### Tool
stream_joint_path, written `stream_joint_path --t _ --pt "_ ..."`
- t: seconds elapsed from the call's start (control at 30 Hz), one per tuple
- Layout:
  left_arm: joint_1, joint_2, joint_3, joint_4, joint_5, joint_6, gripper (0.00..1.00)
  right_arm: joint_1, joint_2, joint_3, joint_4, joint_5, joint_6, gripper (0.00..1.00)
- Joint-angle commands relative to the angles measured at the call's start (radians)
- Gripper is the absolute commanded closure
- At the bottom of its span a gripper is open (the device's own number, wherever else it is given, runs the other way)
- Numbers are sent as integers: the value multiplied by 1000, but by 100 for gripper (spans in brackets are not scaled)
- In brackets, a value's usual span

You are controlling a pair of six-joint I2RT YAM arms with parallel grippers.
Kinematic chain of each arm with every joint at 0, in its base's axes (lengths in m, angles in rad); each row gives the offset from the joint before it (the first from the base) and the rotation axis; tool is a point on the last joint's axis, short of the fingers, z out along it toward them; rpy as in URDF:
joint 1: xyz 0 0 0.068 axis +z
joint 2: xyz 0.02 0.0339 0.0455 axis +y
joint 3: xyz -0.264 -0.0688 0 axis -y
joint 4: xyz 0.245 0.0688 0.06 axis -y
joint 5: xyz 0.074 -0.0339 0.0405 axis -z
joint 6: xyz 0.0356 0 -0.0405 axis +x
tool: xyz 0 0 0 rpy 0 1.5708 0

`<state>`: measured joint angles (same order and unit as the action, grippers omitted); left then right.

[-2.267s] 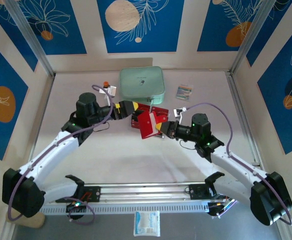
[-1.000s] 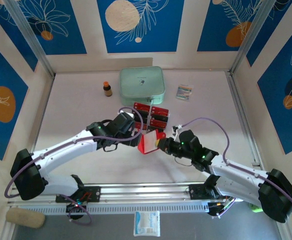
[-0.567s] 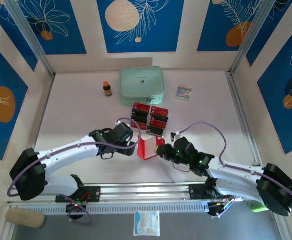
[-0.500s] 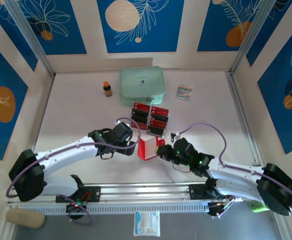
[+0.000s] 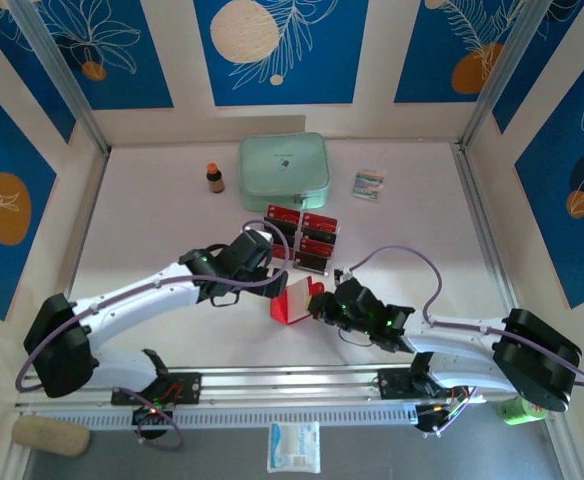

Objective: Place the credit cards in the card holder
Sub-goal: Open the card holder at the bottom-center of the table.

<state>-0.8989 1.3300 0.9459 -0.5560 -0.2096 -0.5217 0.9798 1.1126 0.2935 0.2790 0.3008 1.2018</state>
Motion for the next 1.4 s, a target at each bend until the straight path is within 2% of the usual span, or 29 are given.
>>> stream_joint_path --t 0.0,0.23,0.67,0.8,0.93,1.03,1.2,1.3,1.37 --pt "-6 6 -48 5 -8 2 0 10 13 39 42 44 21 100" --pt "-6 61 -115 6 -69 8 0 13 92 55 77 40 58 100" --pt "-5 153 -102 -60 -141 29 0 51 233 85 126 39 116 100" --pt "-6 168 -104 -58 -152 34 0 48 263 78 155 12 122 82" --pt "-5 188 -90 -64 -157 48 0 44 199 48 115 11 128 60" --pt "-5 187 -100 -51 -151 52 0 30 95 24 15 20 134 53" --pt "-5 191 -98 -48 -151 66 0 -2 -122 22 -215 37 109 53" --pt "-5 182 -93 -47 -154 75 0 -42 -191 39 -297 -3 76 60" --pt "-5 179 -89 -47 -157 81 0 -64 -185 56 -307 -45 58 66"
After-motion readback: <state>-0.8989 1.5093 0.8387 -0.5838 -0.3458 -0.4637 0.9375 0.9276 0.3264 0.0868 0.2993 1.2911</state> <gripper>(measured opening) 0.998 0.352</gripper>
